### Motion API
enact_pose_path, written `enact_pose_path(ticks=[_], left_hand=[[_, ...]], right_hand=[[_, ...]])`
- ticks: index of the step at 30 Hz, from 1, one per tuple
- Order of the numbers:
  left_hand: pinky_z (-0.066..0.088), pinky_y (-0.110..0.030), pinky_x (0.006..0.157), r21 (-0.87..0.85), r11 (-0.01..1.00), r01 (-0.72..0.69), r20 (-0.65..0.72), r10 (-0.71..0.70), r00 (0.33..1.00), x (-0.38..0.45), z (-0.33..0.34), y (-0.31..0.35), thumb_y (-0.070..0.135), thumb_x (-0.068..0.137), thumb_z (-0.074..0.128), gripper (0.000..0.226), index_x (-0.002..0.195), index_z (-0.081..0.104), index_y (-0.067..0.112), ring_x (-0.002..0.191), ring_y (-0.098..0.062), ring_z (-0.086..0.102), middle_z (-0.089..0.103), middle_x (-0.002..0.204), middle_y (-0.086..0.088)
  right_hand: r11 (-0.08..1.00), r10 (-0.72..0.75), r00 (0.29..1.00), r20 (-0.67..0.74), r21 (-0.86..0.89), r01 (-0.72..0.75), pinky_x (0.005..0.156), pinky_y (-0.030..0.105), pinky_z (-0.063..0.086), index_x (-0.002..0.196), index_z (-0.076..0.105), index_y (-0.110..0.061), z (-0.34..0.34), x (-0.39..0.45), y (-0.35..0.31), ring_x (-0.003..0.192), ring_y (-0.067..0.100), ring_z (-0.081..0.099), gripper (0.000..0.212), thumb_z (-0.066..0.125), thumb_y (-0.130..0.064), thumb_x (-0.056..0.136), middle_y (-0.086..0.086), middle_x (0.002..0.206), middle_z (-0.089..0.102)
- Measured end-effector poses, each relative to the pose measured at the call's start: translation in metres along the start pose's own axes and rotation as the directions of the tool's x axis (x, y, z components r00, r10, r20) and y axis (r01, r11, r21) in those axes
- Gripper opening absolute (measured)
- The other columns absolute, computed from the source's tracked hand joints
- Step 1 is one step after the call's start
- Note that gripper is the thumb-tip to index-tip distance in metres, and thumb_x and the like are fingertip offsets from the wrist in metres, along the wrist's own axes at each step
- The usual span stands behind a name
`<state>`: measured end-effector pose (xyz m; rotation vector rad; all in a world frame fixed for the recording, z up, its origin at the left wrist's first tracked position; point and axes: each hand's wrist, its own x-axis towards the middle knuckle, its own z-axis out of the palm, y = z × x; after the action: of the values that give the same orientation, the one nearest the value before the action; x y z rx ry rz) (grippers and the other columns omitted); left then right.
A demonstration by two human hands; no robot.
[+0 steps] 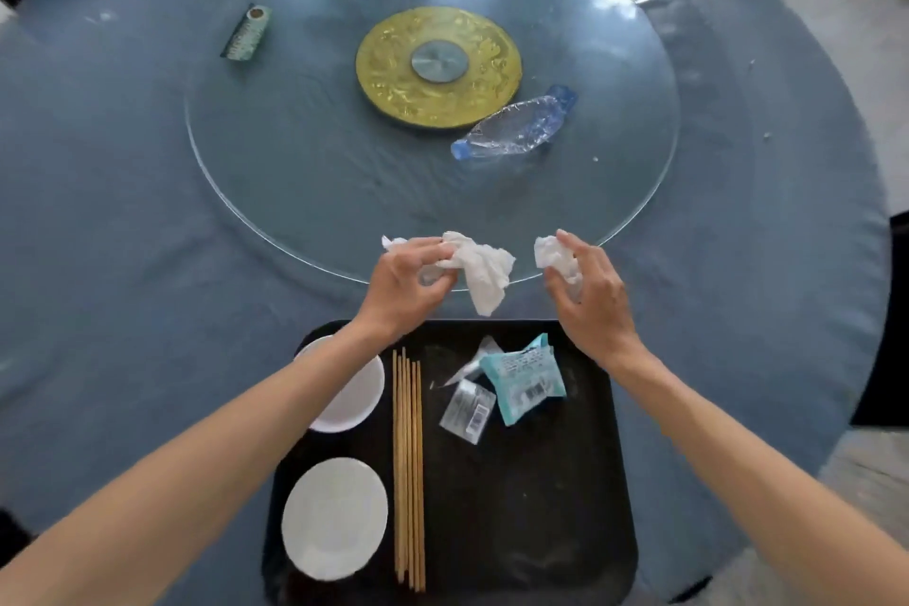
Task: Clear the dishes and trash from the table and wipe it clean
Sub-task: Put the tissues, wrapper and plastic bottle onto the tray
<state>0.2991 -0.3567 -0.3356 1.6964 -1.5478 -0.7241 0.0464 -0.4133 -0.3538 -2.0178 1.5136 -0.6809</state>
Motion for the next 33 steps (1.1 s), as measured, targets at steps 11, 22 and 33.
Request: enact_pose_path(ticks=[11,22,33], left_hand=[[0.024,-0.044,0.124,0.166,0.985,-0.045,0.332,-0.013,0.943,-0.140,0.067,-0.025,0.032,0.099,0.060,0.048,0.146,0.055,0.032,0.153,-0.025,0.024,0.036,0.163,-0.002],[-0.005,-0.073,0.116,0.340,0.917,-0.208,0.561,-0.021,0.828,-0.158,0.079,-0.042,0.076,0.091,0.037,0.064,0.146,0.003,0.073,0.153,-0.030,-0.026,-0.022,0.166,0.022],[0.007,-0.078,0.115,0.289,0.942,-0.170,0.390,0.046,0.920,-0.080,0.039,-0.021,0.080,0.087,0.036,0.078,0.155,0.002,0.060,0.156,-0.024,-0.018,-0.018,0.167,0.022]], right_hand=[[0.972,0.182,0.983,0.016,-0.156,-0.177,0.091,0.045,0.048,0.150,0.048,-0.016,0.047,-0.181,0.033,0.118,0.030,0.060,0.060,0.071,-0.023,0.095,0.005,0.136,0.063],[0.952,0.263,0.965,0.006,-0.165,-0.258,0.110,0.053,0.034,0.154,0.040,-0.031,0.051,-0.205,0.032,0.146,0.021,0.038,0.059,0.059,-0.045,0.100,-0.003,0.160,0.042],[0.981,0.135,0.990,-0.029,-0.140,-0.138,0.113,0.051,0.033,0.154,0.044,-0.028,0.014,-0.123,0.015,0.148,0.019,0.037,0.056,0.049,-0.046,0.101,-0.003,0.161,0.043]])
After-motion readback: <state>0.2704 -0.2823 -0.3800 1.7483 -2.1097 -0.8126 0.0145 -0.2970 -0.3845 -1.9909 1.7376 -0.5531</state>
